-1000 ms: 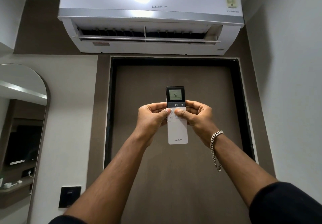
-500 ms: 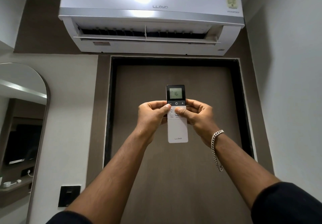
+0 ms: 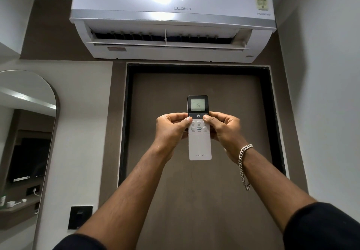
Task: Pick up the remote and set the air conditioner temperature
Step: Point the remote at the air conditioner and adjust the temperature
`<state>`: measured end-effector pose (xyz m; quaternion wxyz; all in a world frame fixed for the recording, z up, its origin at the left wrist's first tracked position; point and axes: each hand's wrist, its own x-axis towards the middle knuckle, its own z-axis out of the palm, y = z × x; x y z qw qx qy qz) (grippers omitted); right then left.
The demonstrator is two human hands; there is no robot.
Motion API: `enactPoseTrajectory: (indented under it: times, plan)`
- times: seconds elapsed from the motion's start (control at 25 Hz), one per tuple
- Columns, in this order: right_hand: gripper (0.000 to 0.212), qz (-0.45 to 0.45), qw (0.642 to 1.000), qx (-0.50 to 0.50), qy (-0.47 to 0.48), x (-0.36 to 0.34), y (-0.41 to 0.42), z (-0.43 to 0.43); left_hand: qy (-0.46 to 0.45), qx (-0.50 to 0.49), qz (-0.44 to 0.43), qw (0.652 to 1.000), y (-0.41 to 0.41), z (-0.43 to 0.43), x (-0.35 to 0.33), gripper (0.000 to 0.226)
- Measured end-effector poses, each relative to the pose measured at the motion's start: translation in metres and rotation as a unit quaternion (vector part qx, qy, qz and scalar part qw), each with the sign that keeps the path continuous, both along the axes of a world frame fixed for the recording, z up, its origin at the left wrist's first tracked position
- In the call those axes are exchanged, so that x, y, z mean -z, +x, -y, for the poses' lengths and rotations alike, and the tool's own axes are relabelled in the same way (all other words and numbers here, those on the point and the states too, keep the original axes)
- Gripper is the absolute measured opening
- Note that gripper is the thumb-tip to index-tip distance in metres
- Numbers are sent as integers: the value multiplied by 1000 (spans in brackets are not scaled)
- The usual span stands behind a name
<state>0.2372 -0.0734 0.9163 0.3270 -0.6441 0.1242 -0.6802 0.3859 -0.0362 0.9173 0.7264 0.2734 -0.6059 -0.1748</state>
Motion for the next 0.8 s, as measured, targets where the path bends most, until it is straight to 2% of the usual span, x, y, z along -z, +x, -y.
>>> enactPoseTrajectory:
  times: [0.28,0.8]
  plan:
    - [10,18,1000,12,7,0,-4,-5,-22,-4,36,999,-1,0,0,10]
    - [24,9,1000,22,16,6,-8,-2,-11,5,14,1000,-7,3,5,5]
